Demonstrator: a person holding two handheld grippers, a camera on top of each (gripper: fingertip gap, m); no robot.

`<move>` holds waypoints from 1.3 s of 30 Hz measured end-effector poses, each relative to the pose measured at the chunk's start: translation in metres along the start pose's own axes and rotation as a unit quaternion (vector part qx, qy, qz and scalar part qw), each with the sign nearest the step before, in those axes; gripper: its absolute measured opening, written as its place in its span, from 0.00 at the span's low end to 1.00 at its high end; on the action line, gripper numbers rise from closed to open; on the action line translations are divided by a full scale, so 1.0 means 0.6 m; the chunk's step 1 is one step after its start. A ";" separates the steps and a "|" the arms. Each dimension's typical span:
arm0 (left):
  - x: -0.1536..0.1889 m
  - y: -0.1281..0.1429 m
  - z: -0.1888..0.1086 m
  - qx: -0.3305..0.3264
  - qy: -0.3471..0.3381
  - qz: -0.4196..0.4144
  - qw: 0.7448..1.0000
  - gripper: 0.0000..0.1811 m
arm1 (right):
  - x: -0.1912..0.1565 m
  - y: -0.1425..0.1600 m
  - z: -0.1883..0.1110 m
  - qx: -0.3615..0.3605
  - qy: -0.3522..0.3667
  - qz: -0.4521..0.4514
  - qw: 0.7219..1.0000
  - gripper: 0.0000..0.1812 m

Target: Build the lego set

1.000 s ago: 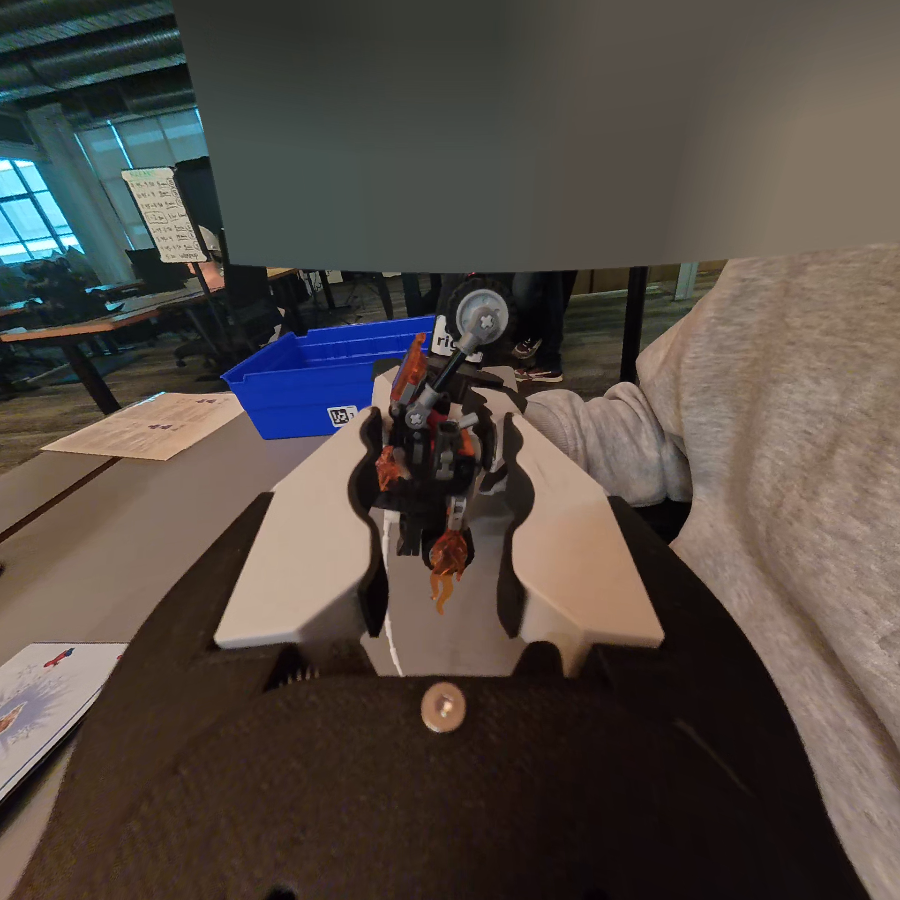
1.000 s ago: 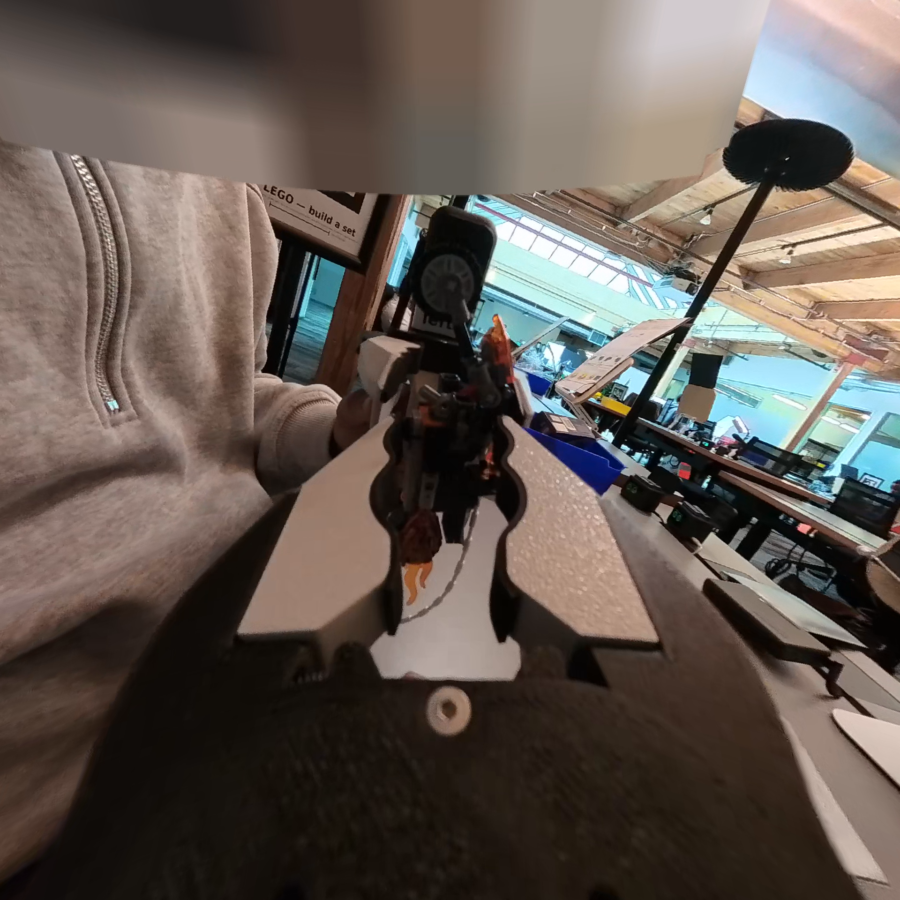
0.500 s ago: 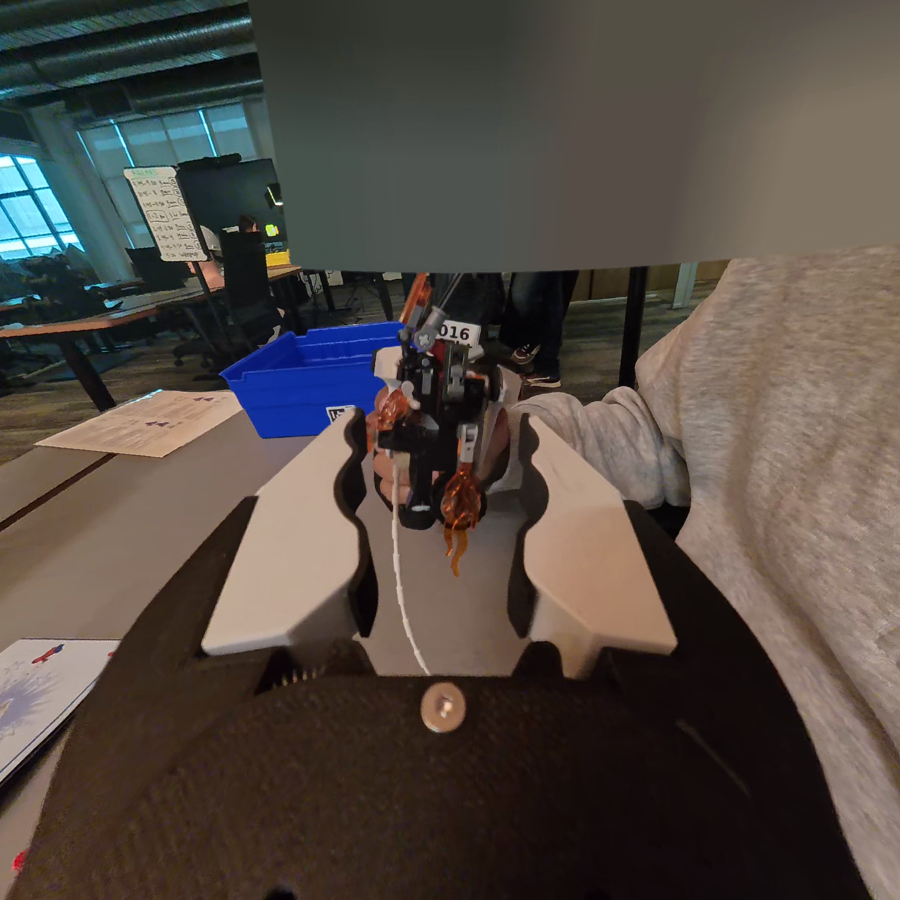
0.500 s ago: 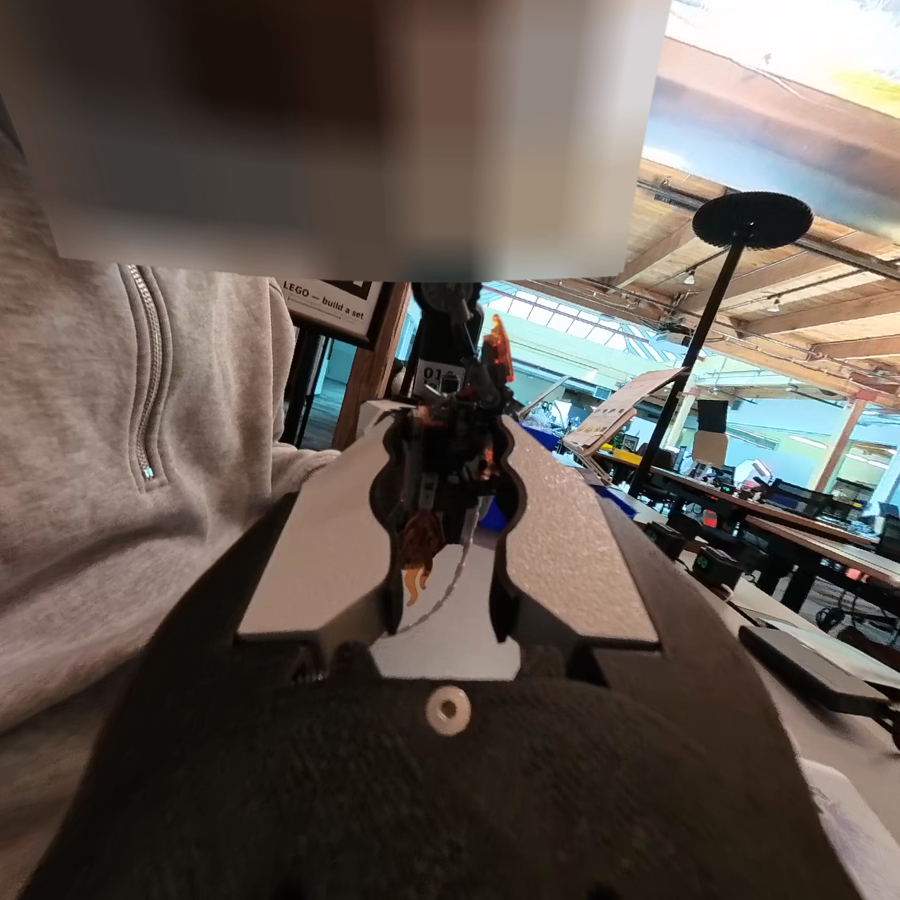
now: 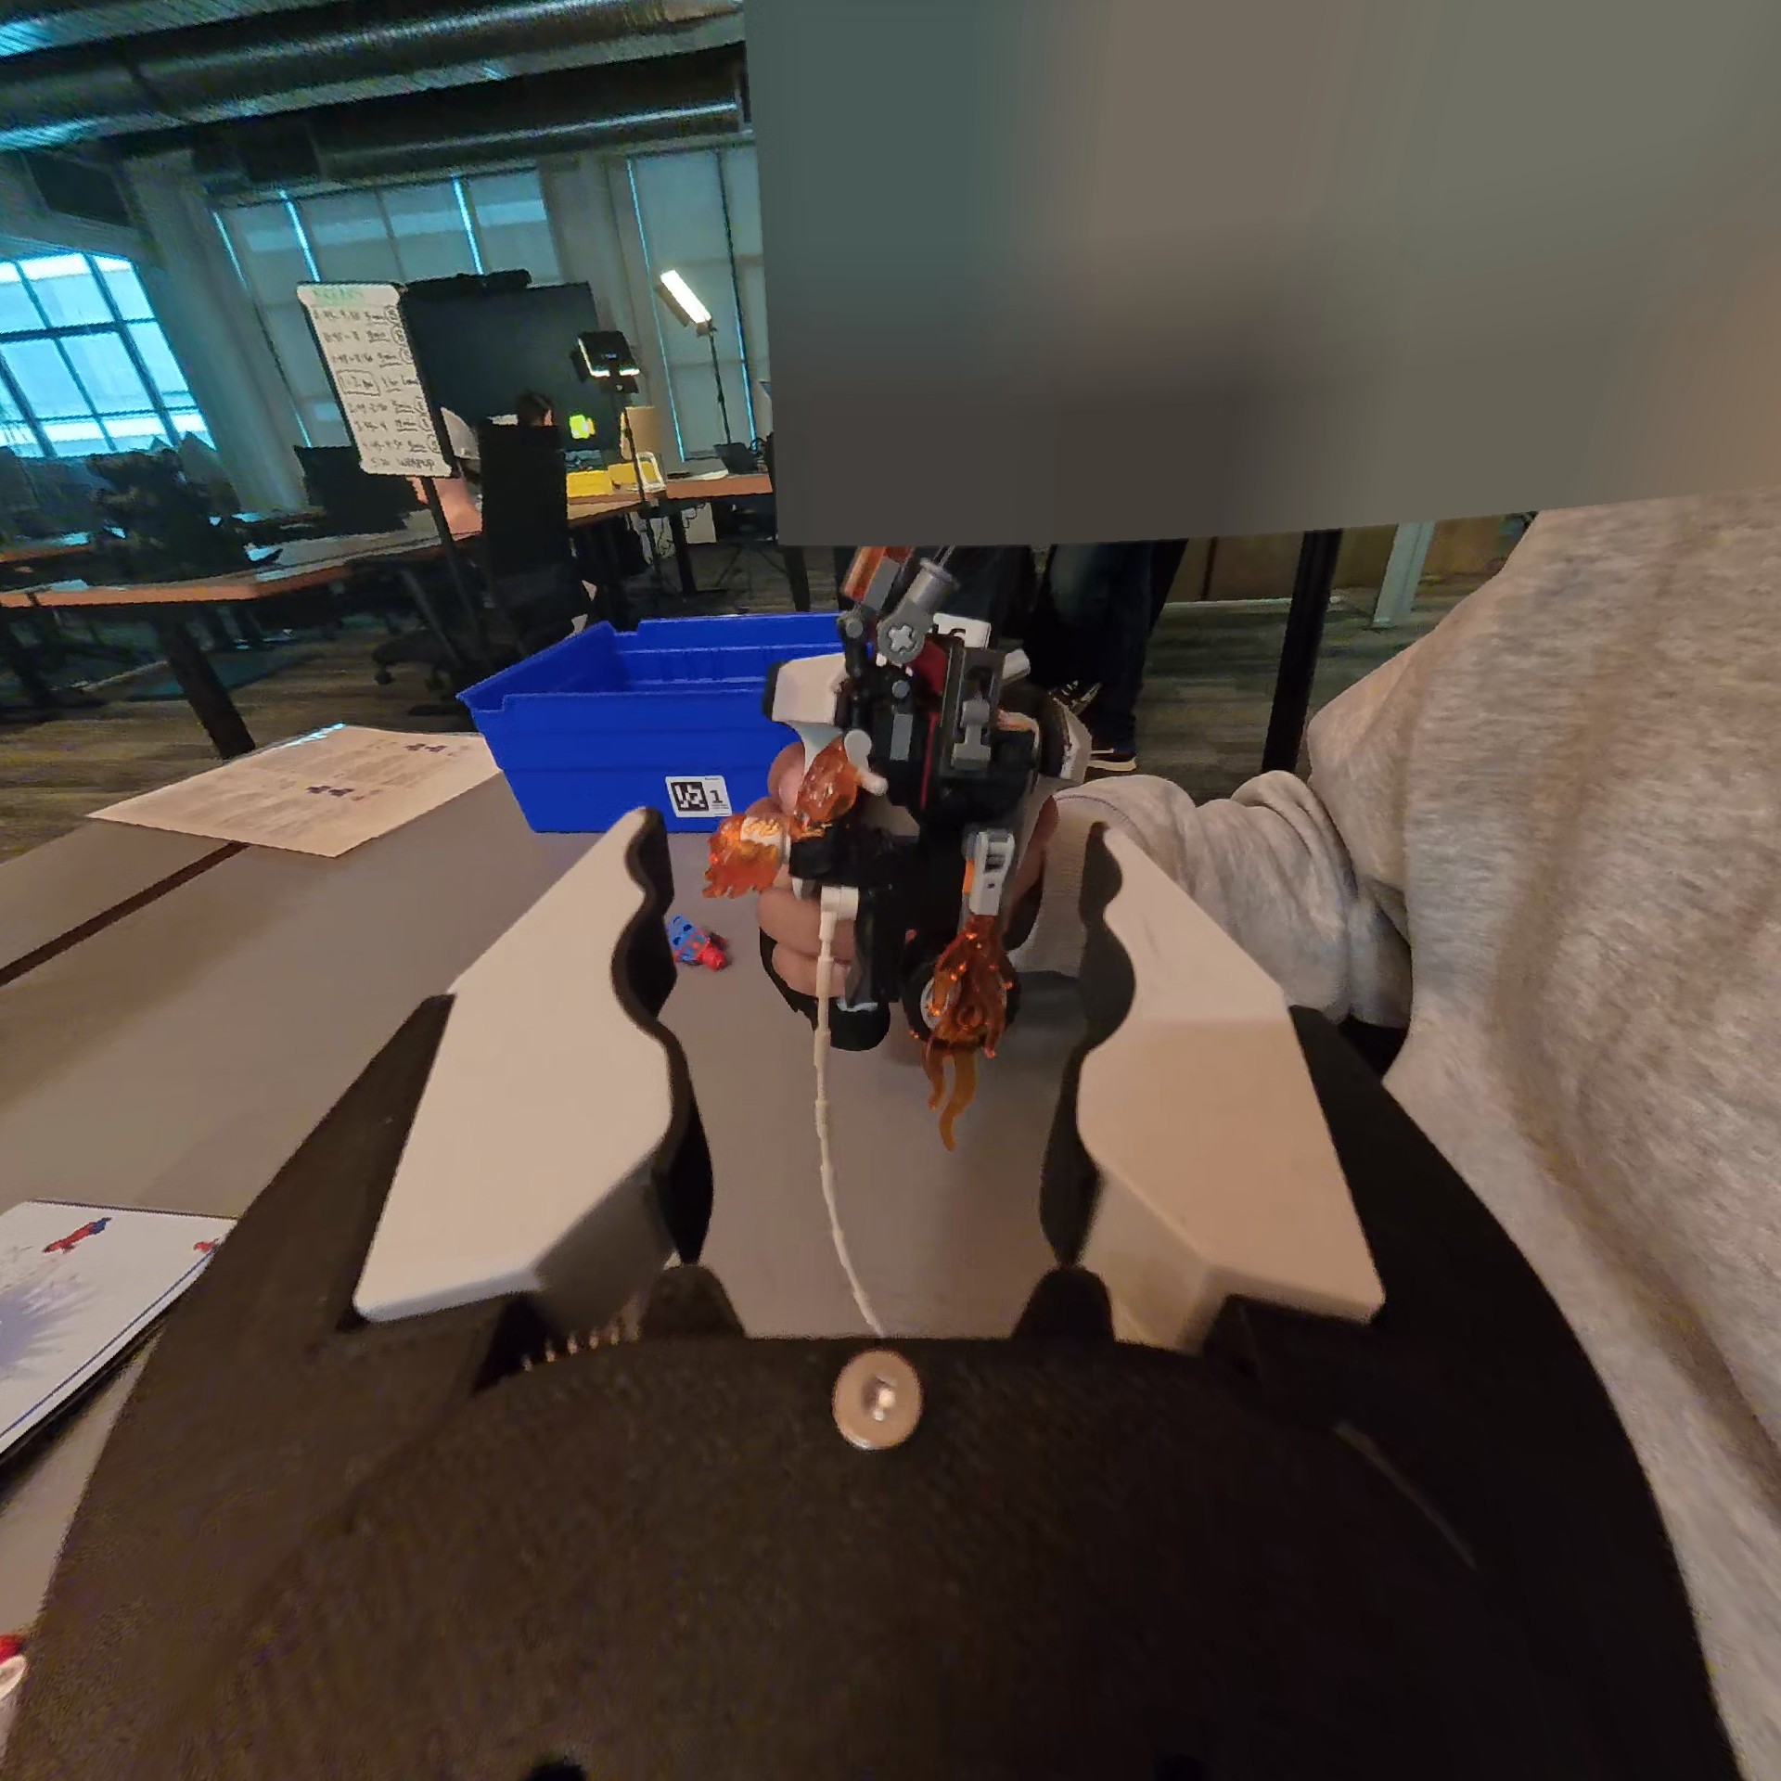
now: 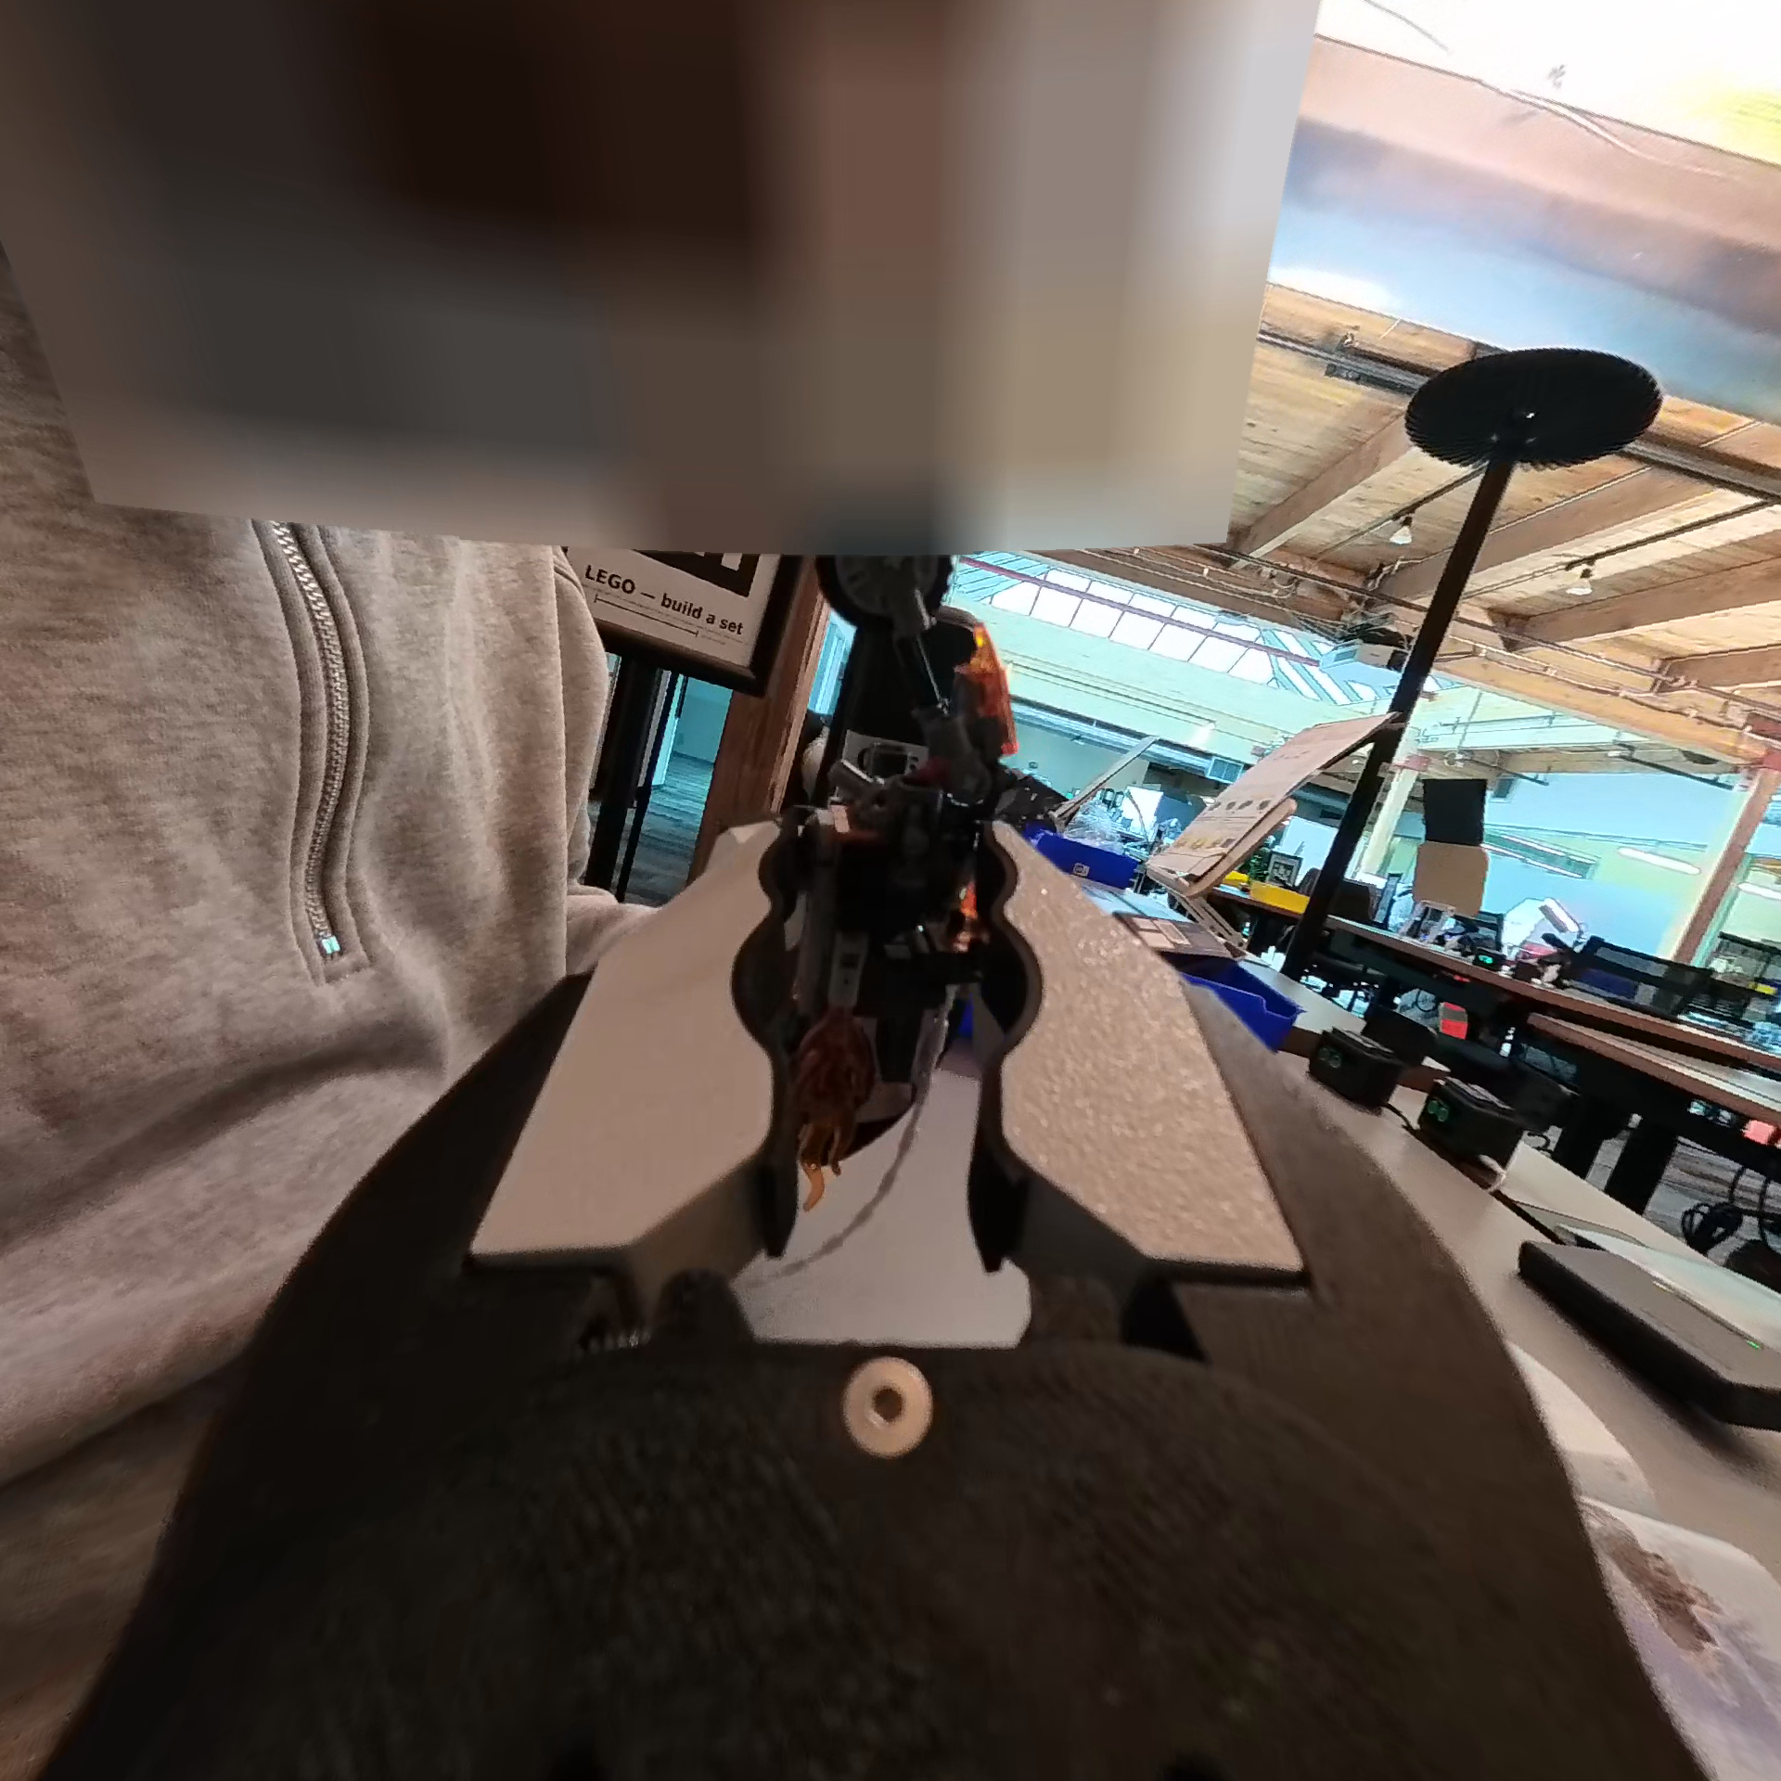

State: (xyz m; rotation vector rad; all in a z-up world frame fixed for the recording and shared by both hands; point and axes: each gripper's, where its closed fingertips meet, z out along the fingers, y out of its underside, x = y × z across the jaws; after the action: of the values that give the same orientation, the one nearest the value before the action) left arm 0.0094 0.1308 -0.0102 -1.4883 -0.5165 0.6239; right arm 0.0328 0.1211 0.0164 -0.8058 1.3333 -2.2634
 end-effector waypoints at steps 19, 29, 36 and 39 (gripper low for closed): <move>-0.025 0.016 0.001 -0.005 -0.039 -0.010 0.999 0.34 | 0.019 0.014 -0.003 -0.016 0.034 0.020 0.999 0.19; -0.071 0.023 -0.013 -0.011 -0.098 0.021 0.995 0.34 | 0.050 0.035 -0.007 -0.054 0.098 0.020 0.993 0.24; -0.090 0.025 -0.024 -0.021 -0.124 0.046 0.991 0.34 | 0.070 0.023 -0.022 -0.045 0.130 0.020 0.990 0.26; -0.094 0.031 -0.025 -0.026 -0.124 0.050 0.991 0.34 | 0.075 0.022 -0.026 -0.051 0.140 0.013 0.989 0.22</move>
State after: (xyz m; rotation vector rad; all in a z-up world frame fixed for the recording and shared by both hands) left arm -0.0235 0.0819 -0.0256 -1.5003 -0.6571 0.8871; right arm -0.0112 0.0985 0.0114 -0.5112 1.5841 -2.3698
